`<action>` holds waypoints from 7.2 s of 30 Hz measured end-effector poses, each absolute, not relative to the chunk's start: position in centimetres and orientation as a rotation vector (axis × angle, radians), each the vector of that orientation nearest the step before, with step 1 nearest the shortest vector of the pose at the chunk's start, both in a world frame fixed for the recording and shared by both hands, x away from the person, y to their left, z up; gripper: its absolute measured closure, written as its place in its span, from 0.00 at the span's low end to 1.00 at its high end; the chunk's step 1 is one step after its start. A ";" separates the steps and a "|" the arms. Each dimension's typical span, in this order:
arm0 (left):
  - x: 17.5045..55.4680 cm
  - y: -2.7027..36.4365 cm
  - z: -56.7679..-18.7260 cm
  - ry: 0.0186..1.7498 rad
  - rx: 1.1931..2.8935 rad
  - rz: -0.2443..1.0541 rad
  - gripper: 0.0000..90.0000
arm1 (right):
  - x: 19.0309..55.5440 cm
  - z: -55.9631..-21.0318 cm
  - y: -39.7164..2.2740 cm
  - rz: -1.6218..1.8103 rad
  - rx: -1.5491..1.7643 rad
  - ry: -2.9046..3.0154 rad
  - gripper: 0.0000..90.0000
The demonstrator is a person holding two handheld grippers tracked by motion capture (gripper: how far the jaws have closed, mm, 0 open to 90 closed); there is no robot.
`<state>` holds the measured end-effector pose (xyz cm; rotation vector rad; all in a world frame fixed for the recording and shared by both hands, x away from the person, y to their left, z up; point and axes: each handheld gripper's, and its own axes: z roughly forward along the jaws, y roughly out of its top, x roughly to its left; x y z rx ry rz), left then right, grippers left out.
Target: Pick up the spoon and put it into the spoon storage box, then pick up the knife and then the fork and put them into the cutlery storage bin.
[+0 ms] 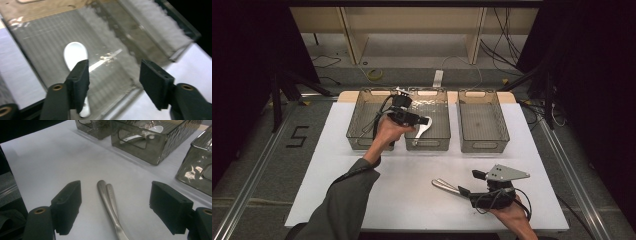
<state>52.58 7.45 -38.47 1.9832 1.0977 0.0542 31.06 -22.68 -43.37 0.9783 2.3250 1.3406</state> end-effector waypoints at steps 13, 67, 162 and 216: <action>47.5 11.9 -39.1 1.049 1.971 0.053 0.32 | 31.8 -43.3 -21.8 1.273 0.920 2.473 0.28; 36.3 18.0 -41.9 0.893 1.862 0.270 0.18 | 35.3 -44.0 -18.8 0.736 0.716 2.814 0.49; 35.7 17.8 -41.8 0.874 1.878 0.316 0.20 | 37.7 -43.3 -18.4 0.497 0.649 2.826 0.90; 35.7 18.6 -41.4 0.890 1.757 0.315 0.19 | 53.3 -36.5 -22.4 0.592 1.105 2.500 0.90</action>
